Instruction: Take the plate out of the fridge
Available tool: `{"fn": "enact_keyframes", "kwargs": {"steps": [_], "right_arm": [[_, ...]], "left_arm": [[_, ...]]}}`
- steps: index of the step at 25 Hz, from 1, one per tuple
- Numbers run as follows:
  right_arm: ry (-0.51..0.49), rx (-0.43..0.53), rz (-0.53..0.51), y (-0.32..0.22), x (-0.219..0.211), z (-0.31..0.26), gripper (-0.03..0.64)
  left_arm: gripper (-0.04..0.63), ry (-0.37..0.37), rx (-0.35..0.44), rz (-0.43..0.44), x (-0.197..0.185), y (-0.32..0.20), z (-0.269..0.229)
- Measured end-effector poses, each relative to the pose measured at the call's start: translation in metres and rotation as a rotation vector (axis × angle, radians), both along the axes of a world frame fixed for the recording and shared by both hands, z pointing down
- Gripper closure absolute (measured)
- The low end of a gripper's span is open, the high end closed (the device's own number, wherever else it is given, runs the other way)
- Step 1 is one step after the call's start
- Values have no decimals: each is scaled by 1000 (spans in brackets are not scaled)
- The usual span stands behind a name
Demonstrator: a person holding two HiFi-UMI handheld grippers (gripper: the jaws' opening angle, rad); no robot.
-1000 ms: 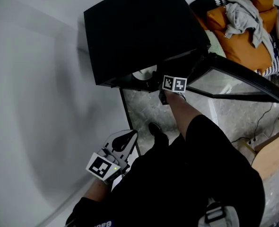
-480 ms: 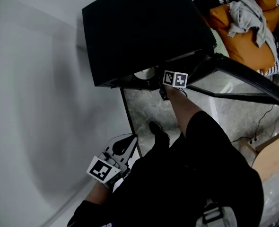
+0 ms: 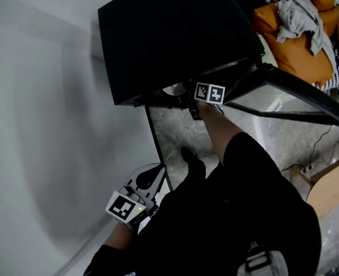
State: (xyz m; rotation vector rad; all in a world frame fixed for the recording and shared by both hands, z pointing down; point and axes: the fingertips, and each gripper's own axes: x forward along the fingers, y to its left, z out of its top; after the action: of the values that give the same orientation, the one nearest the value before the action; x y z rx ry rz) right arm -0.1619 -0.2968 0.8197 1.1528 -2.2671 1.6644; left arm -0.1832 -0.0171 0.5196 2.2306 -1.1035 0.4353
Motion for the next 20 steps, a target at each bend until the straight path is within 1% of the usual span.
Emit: {"fn": "enact_keyframes", "kwargs": {"steps": [3, 6, 8, 10, 13, 20], "right_arm": [[-11, -3, 16, 1, 2, 0, 419], [-20, -11, 43, 5, 8, 2, 483], [-22, -13, 49, 11, 10, 4, 500], [-15, -17, 50, 18, 12, 7, 527], [-29, -32, 67, 27, 15, 9, 574], [-10, -22, 50, 46, 16, 10, 586]], "left_arm": [[598, 2, -1, -2, -2, 0, 1], [598, 5, 3, 2, -1, 2, 1], [598, 6, 5, 5, 0, 3, 2], [598, 3, 3, 8, -1, 4, 4], [598, 1, 0, 11, -1, 6, 6], [598, 10, 9, 18, 2, 6, 5]]}}
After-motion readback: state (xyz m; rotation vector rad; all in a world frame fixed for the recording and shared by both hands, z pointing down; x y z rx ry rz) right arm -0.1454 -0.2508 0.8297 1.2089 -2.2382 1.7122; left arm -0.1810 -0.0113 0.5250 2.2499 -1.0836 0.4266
